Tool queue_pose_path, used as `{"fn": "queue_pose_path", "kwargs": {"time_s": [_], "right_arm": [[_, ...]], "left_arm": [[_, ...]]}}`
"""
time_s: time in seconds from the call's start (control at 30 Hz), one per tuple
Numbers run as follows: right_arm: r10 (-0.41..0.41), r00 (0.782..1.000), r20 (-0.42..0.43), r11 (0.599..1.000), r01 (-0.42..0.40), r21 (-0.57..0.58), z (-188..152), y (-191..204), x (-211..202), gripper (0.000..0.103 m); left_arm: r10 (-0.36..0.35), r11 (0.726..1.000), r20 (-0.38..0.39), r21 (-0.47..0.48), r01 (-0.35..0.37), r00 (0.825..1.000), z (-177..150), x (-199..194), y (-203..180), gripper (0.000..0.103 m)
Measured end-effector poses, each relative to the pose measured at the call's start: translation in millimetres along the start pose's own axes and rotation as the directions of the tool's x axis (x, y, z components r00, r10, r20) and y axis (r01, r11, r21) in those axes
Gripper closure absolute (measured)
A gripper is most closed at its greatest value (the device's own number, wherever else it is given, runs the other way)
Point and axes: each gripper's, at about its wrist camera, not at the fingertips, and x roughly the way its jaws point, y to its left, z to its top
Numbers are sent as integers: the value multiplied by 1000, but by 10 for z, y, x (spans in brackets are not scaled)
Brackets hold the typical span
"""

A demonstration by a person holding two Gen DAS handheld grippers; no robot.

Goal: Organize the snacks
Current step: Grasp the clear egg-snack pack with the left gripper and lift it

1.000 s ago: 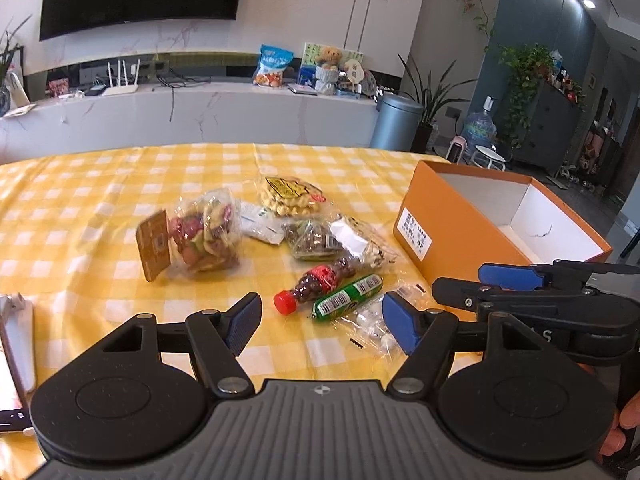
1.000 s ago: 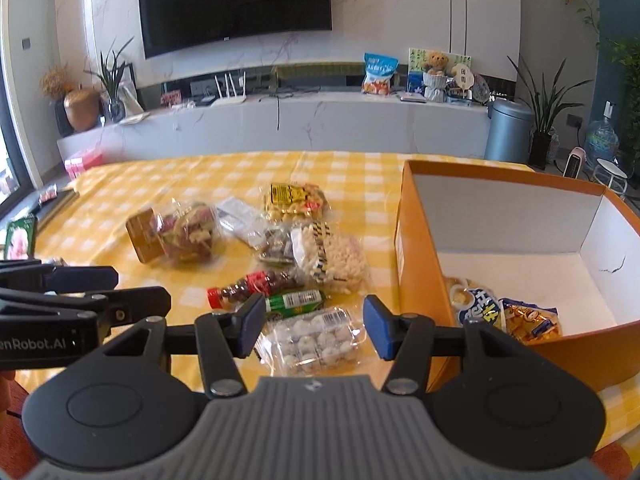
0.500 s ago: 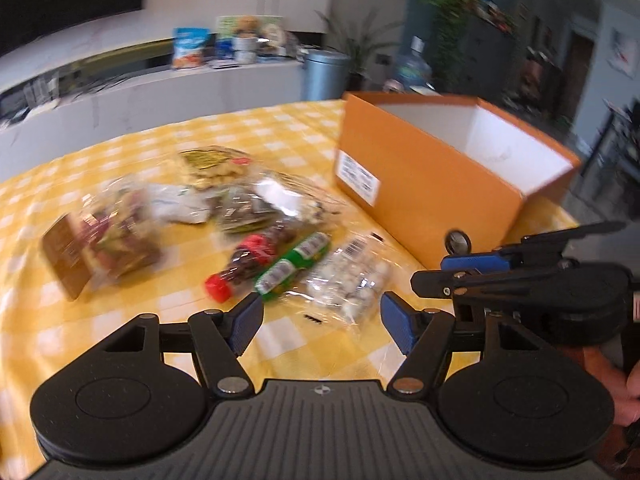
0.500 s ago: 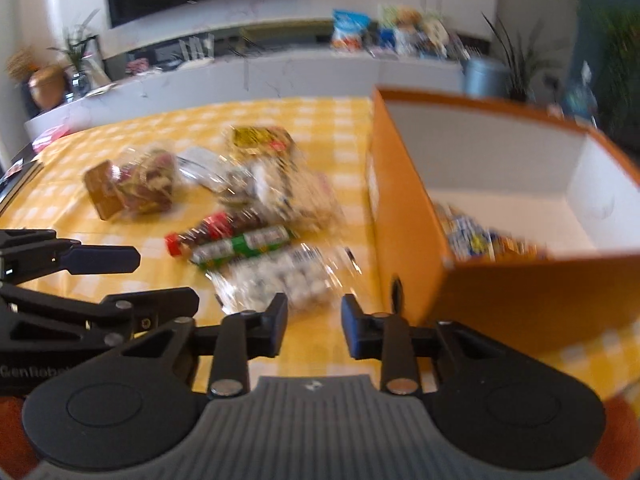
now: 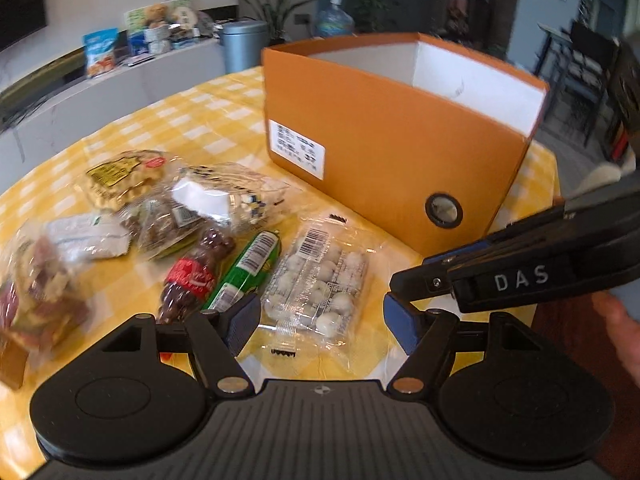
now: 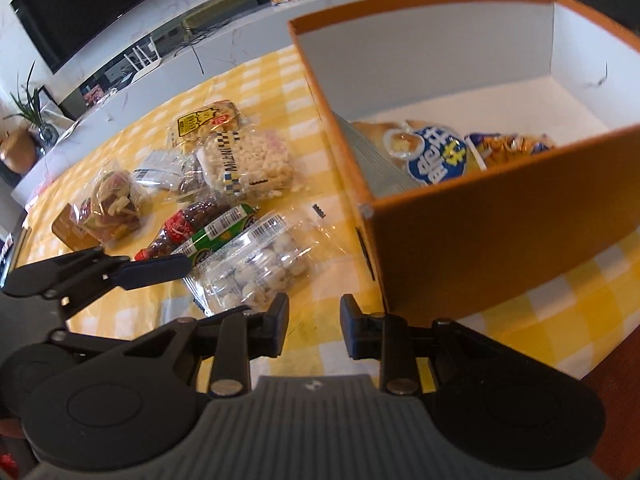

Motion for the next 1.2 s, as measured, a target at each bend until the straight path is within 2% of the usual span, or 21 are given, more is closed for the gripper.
{"fn": "queue_pose_path", "kwargs": {"time_s": [0.1, 0.23, 0.33, 0.43, 0.63, 0.87, 1.0, 1.1, 1.2], "right_arm": [[1, 1000, -15, 1000, -1, 6, 4, 1, 39, 75], [6, 1000, -17, 1000, -6, 5, -5, 15, 58, 69], [8, 1000, -13, 1000, -8, 8, -8, 18, 53, 69], [15, 1000, -18, 1000, -15, 21, 4, 10, 68, 69], [8, 1000, -22, 1000, -8, 12, 33, 34, 83, 66], [8, 1000, -23, 999, -9, -48, 10, 169, 90, 63], [24, 999, -31, 997, -26, -71, -11, 253, 123, 62], [37, 999, -33, 995, -40, -90, -21, 296, 136, 62], [41, 998, -40, 994, -45, -102, -23, 354, 171, 61]], "left_arm": [[27, 997, -19, 79, -26, 999, 28, 78, -50, 21], [47, 993, -58, 107, -41, 997, 63, 199, -62, 21], [41, 996, -60, 80, -37, 997, 63, 215, -31, 22], [34, 999, -60, 35, -32, 998, 52, 206, -16, 30], [101, 993, -76, -60, -106, 992, 18, 126, -101, 36], [192, 950, -140, -223, -220, 971, -167, -142, -156, 37], [230, 911, -164, -310, -271, 959, -307, -307, -107, 37], [273, 882, -185, -344, -323, 944, -380, -387, -43, 36], [272, 877, -173, -361, -318, 947, -409, -413, -1, 32]]}}
